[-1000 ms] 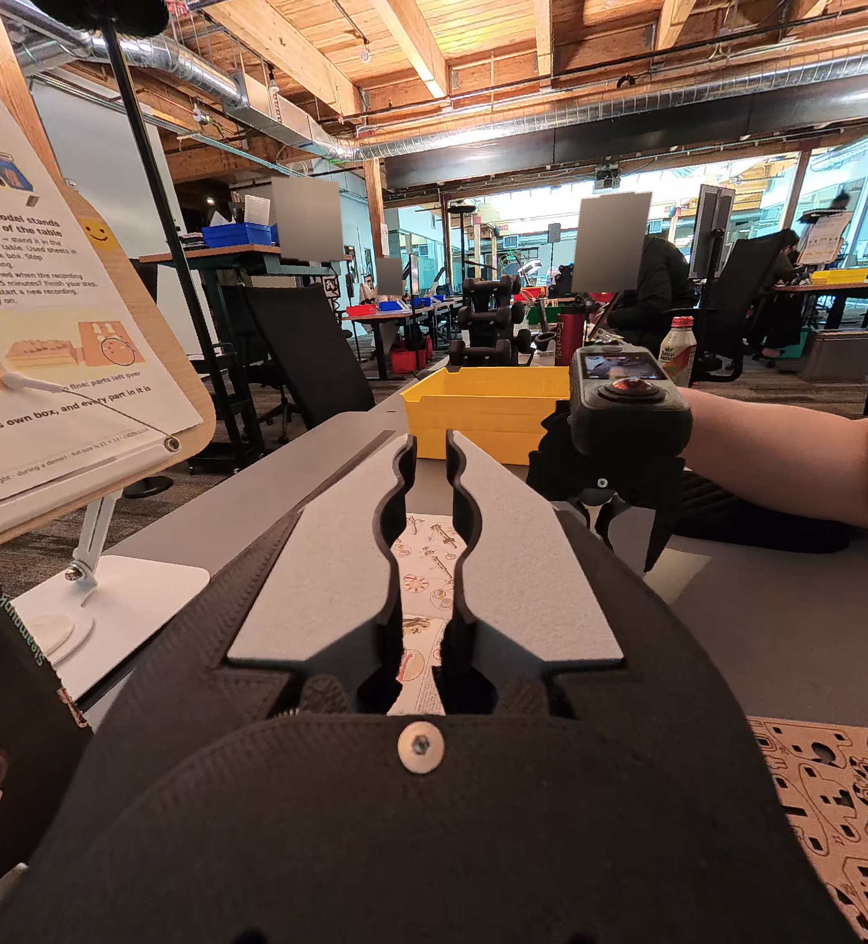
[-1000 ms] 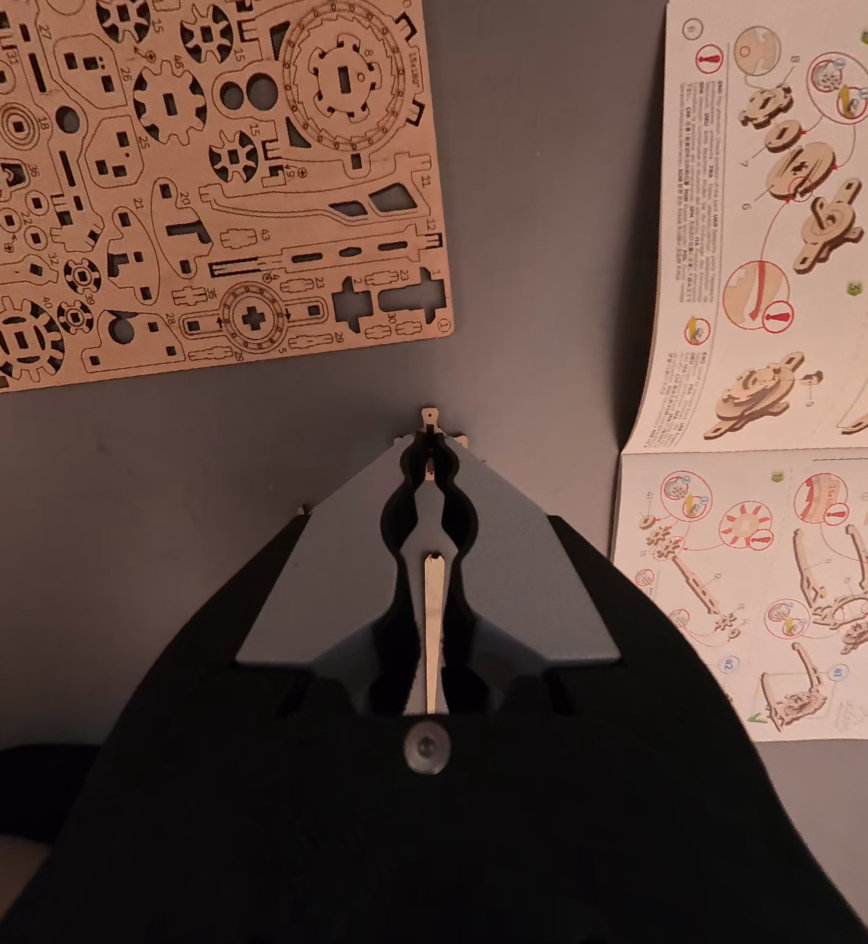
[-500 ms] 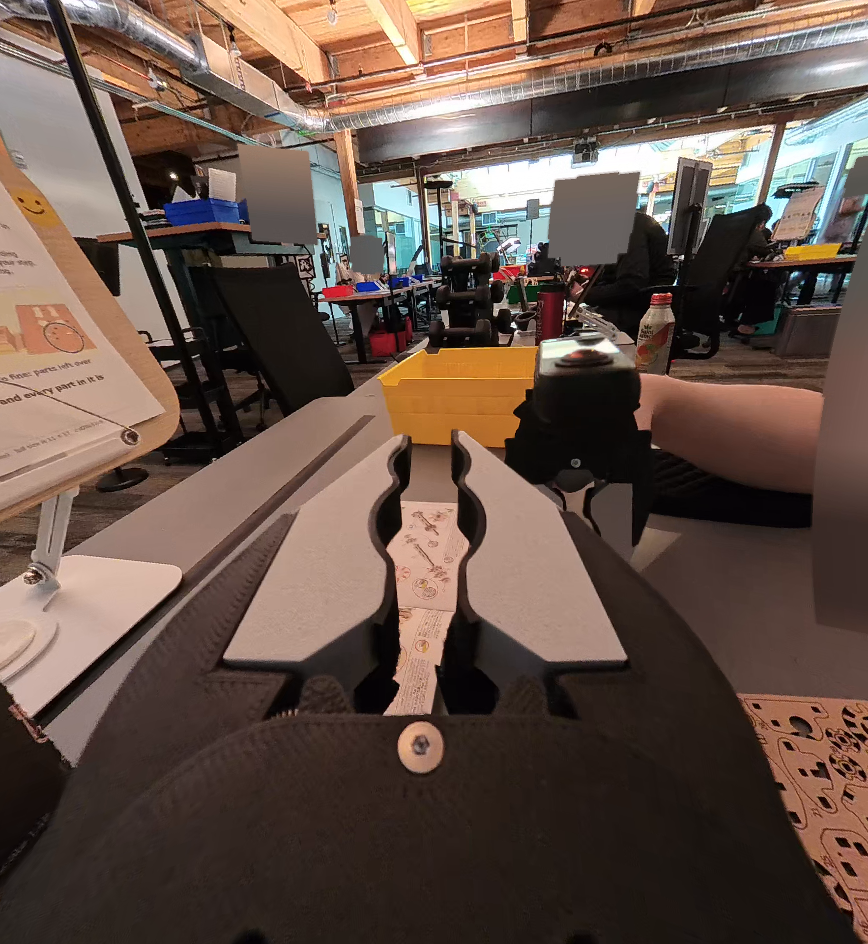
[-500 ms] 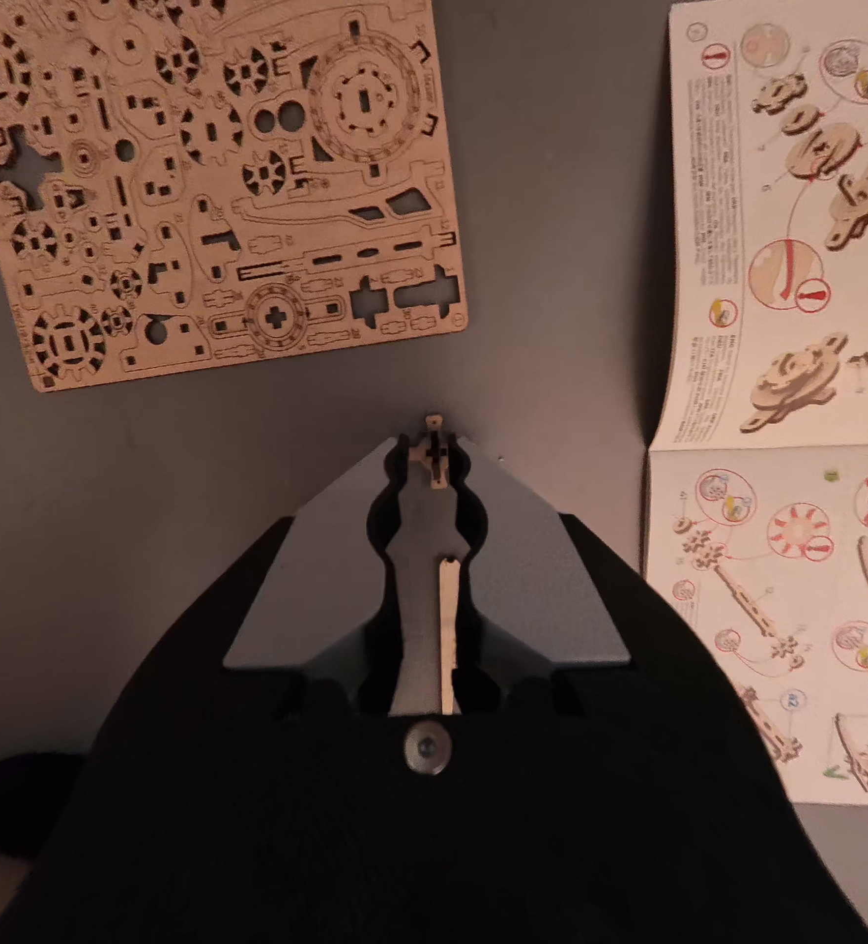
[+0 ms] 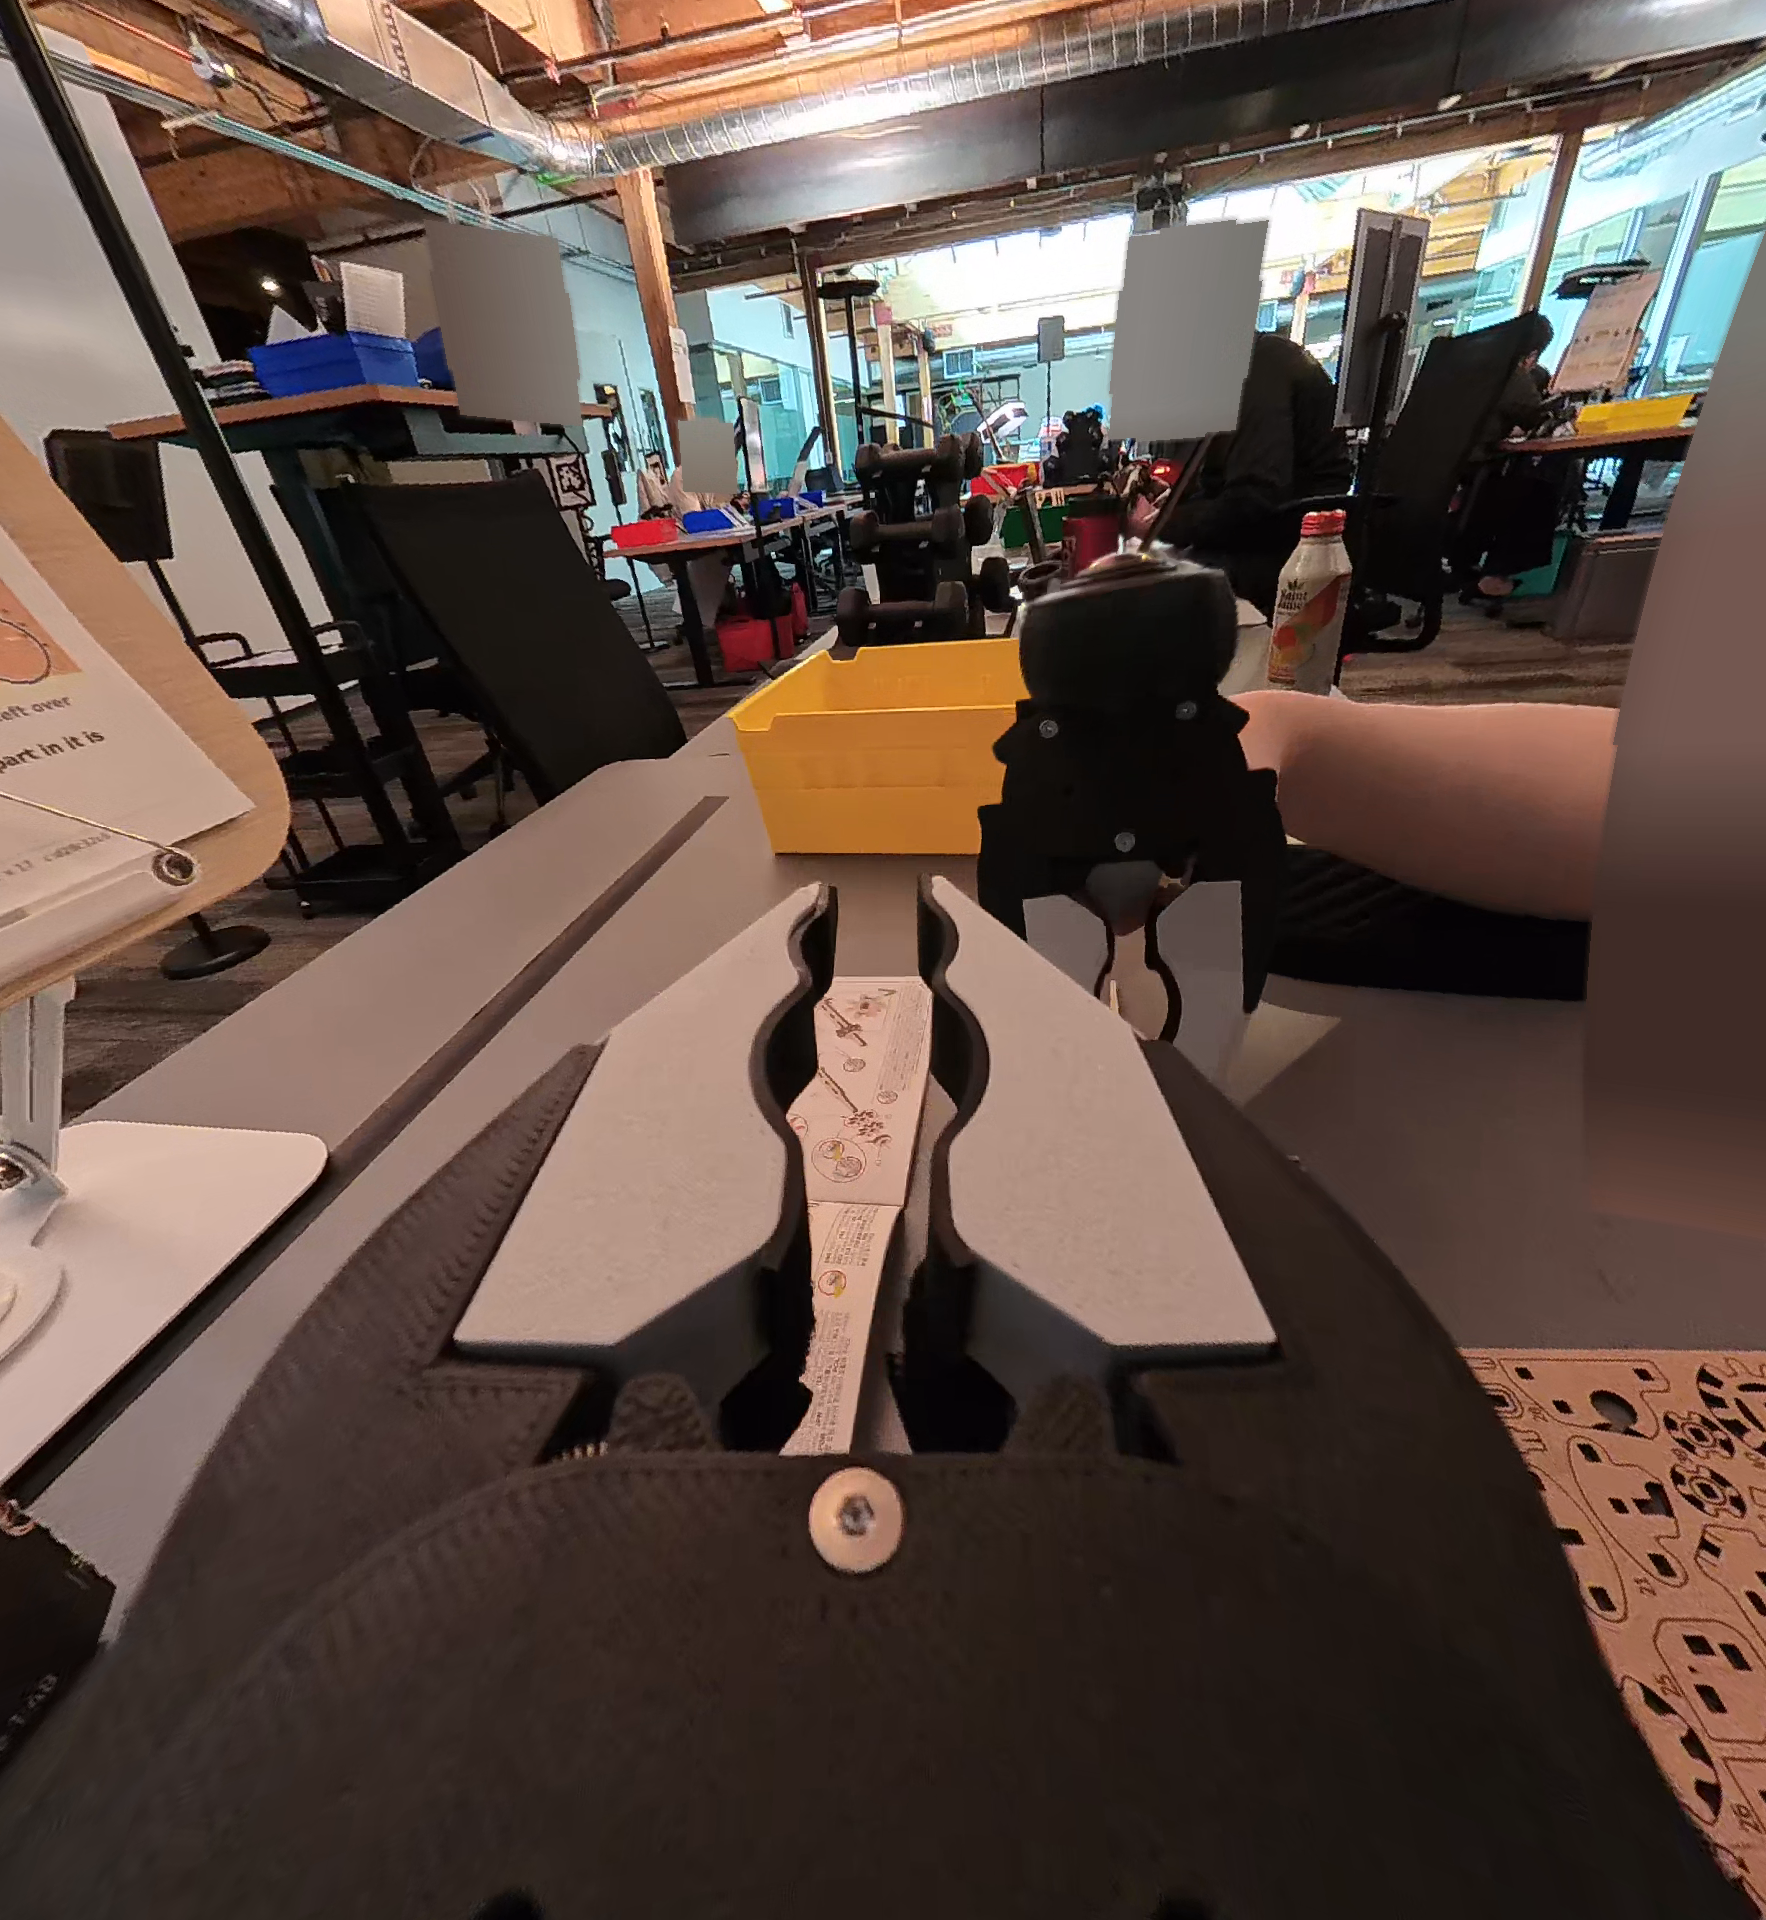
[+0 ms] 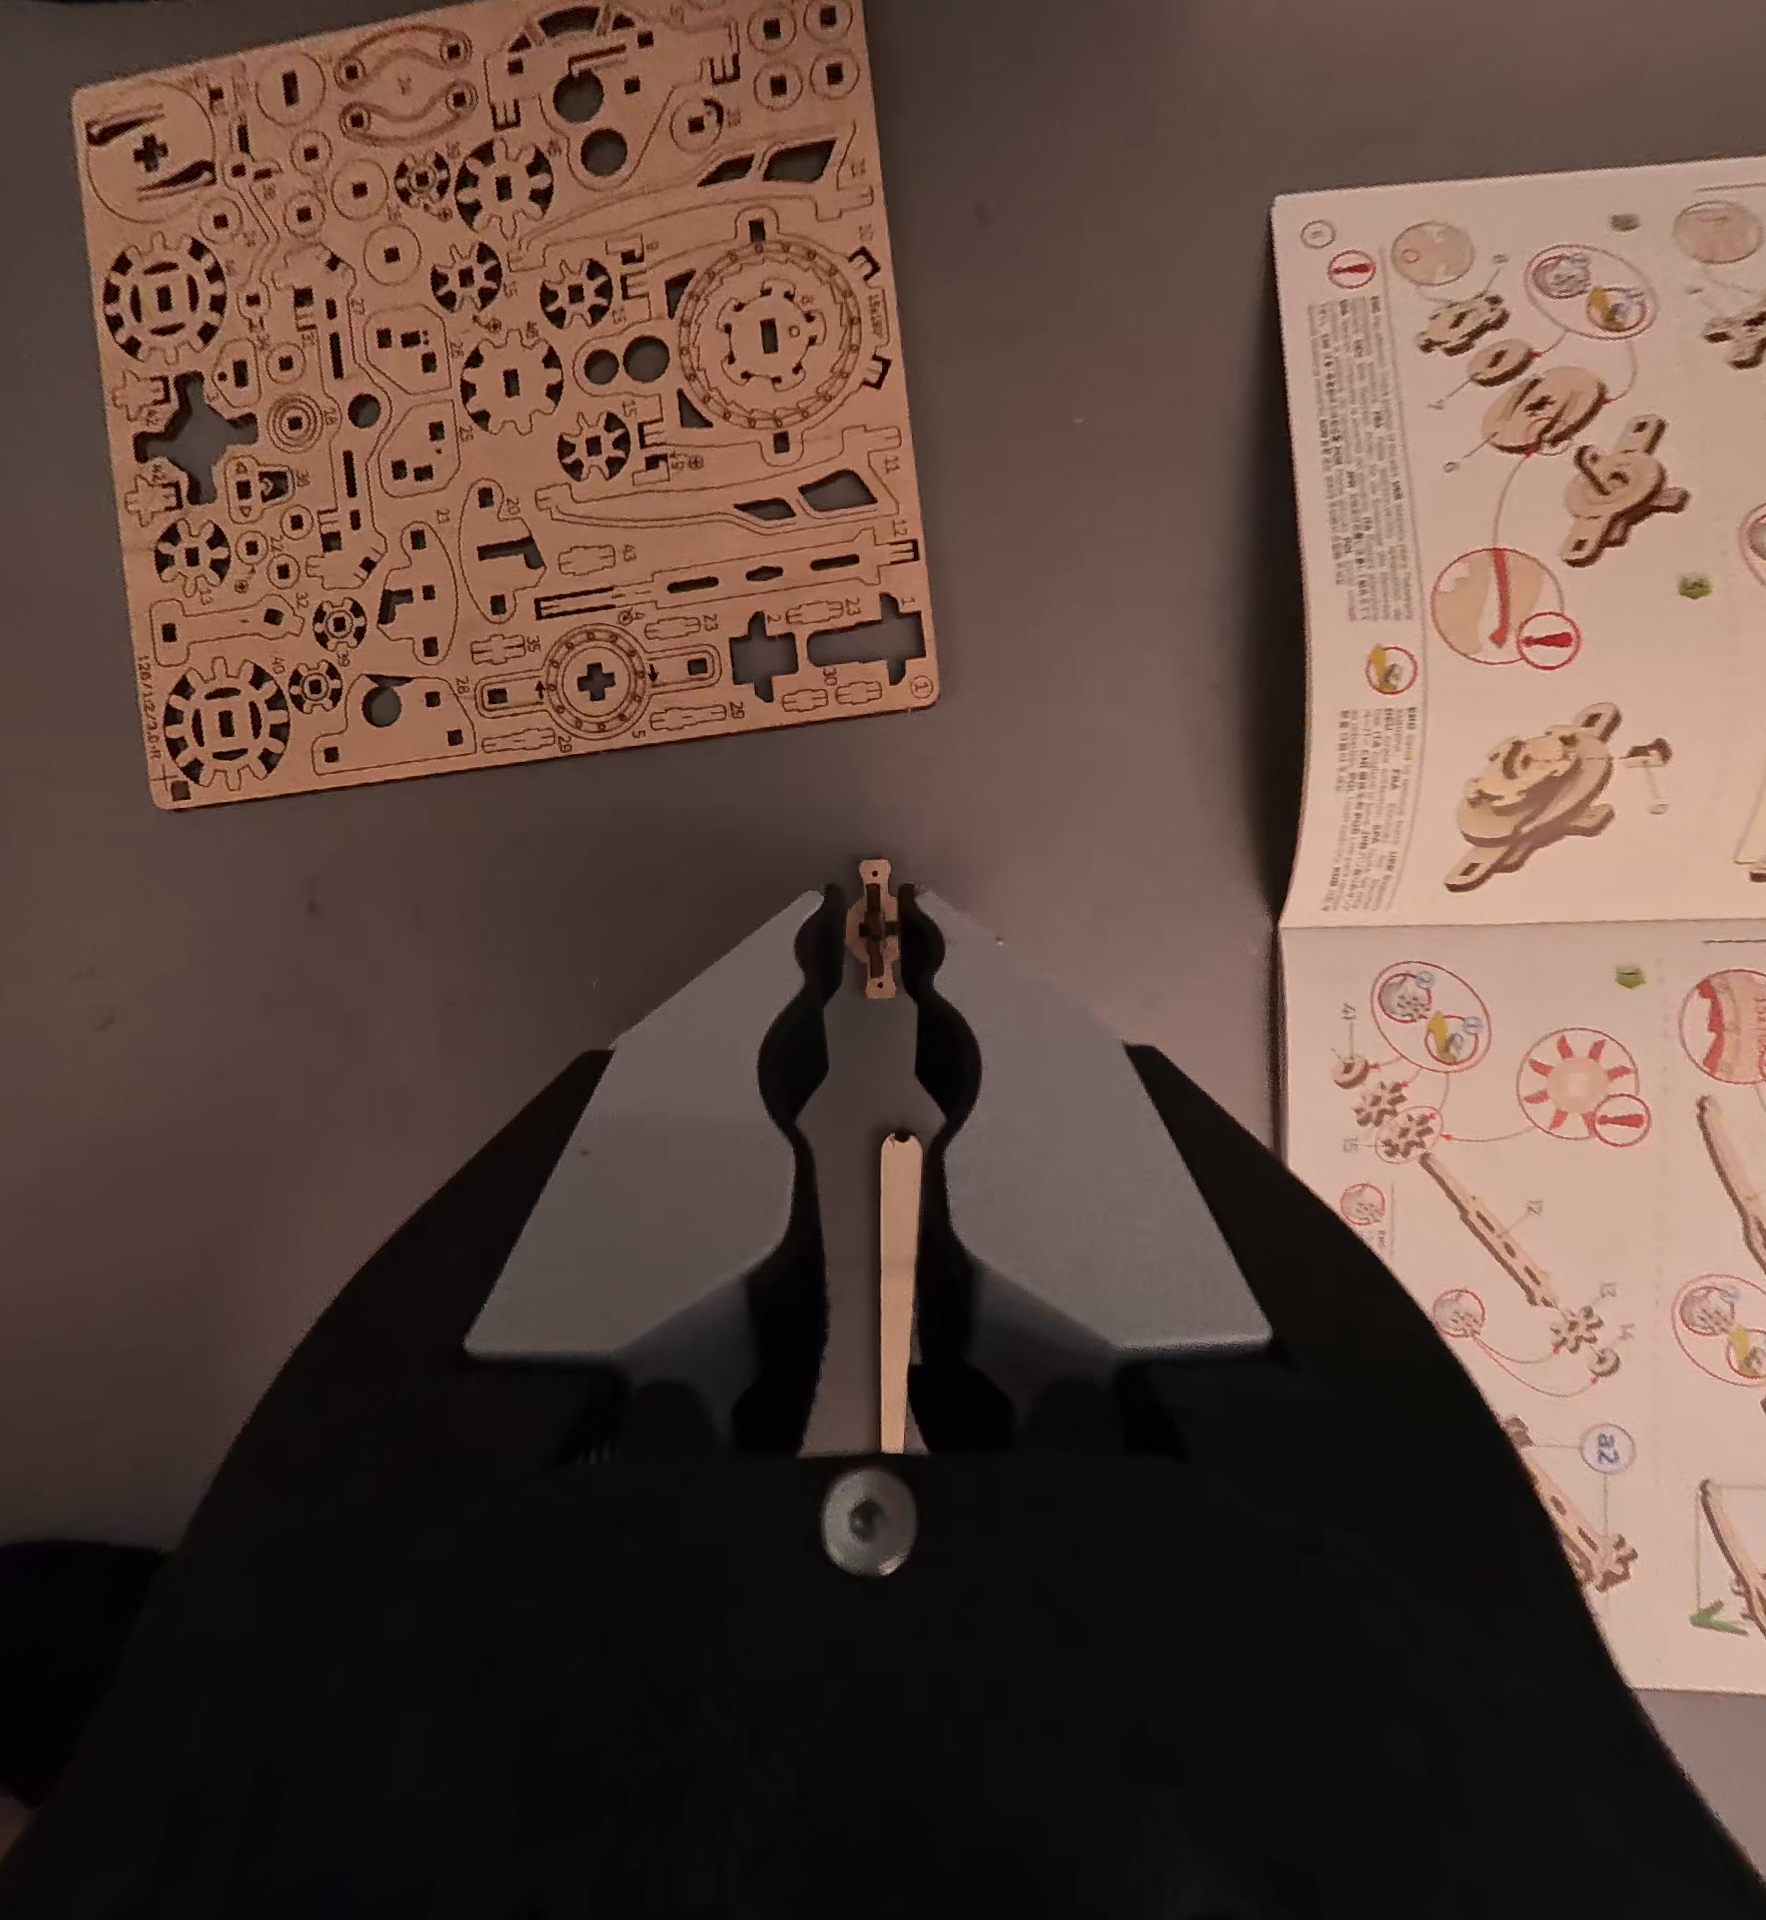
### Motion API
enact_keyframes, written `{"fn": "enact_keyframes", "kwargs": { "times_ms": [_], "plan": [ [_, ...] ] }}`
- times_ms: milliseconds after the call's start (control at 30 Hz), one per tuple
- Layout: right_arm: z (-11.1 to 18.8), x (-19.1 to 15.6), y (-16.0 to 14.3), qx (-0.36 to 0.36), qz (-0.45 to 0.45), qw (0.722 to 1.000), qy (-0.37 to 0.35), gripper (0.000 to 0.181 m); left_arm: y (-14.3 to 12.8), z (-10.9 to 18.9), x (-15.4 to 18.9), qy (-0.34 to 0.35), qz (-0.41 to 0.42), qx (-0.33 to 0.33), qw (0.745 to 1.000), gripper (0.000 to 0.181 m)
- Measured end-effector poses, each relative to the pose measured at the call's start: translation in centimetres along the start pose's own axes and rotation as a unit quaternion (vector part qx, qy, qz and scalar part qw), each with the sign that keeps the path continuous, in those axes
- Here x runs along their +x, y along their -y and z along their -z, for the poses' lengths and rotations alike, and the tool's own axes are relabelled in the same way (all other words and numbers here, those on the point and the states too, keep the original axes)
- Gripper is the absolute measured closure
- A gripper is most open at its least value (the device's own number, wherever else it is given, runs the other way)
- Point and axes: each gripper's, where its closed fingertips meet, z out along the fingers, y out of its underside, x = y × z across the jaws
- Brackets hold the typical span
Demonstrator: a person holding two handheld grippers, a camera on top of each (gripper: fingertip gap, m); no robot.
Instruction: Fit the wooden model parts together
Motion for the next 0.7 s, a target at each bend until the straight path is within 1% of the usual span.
{"fn": "enact_keyframes", "kwargs": {
  "times_ms": [133, 233, 433, 700],
  "plan": [
    [-0.43, -0.07, -0.12, -0.011, -0.002, 1.000, 0.001, 0.176, 0.07, 0.03, -0.01, -0.001, 0.003, 0.002, 1.000, 0.169],
    [-0.48, 0.43, -0.20, -0.016, -0.001, 1.000, -0.015, 0.181, 0.14, 0.09, -0.09, -0.001, 0.006, 0.004, 1.000, 0.169],
    [-0.52, 0.04, -0.32, -0.022, -0.015, 1.000, -0.002, 0.178, 0.17, 0.10, -0.09, -0.002, 0.006, 0.004, 1.000, 0.169],
    [-0.59, 0.32, -0.56, -0.038, -0.002, 0.999, -0.018, 0.180, 0.22, 0.10, -0.11, -0.002, 0.008, 0.006, 1.000, 0.169]
  ]
}}
